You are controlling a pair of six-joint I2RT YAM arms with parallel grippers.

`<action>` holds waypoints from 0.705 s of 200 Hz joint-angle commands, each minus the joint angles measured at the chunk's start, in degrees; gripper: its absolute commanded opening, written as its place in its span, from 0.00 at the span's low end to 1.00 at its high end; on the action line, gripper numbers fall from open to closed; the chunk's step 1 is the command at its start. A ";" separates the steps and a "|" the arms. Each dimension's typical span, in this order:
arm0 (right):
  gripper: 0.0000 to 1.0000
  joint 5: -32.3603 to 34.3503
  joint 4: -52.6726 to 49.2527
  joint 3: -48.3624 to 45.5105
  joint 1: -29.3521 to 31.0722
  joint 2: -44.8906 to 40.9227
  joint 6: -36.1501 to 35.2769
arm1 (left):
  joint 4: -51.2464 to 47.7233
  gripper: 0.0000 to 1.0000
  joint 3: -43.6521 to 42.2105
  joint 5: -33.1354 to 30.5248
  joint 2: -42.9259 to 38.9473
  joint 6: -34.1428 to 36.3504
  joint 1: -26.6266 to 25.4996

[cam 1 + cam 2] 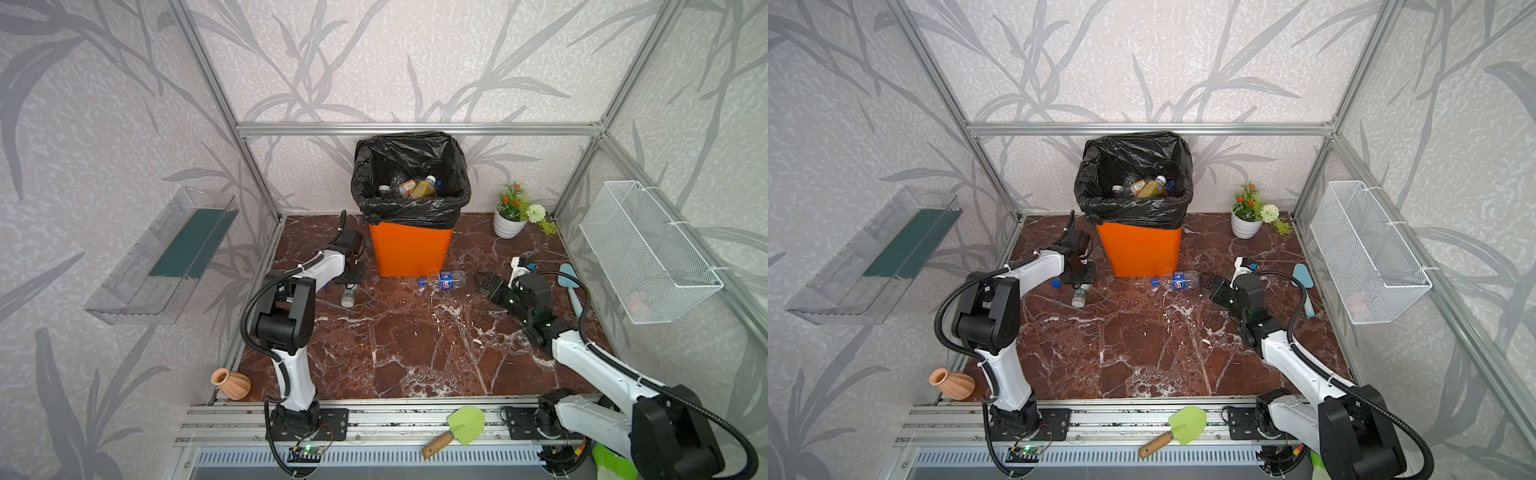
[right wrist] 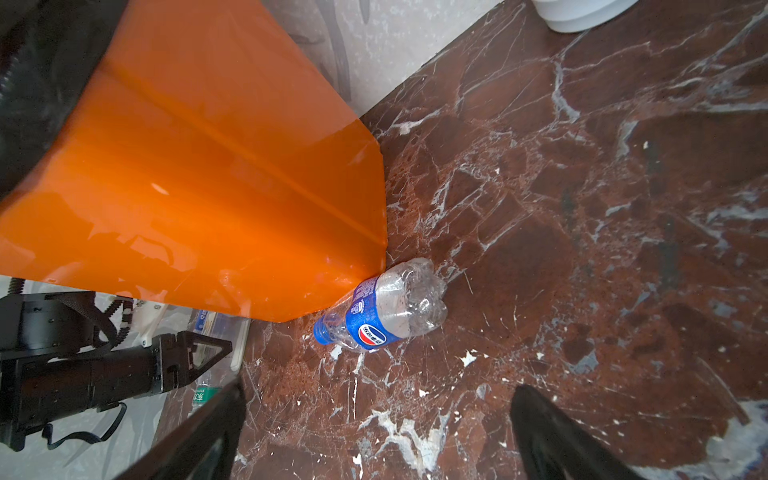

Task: Throw the plastic bottles in the bin
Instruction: 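Lift the crane-label bottle over the bin and open the left gripper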

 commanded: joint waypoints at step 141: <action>1.00 0.86 1.51 -0.69 -0.35 -2.16 0.13 | 29.58 0.35 -17.67 -1.00 -70.45 -5.39 -1.79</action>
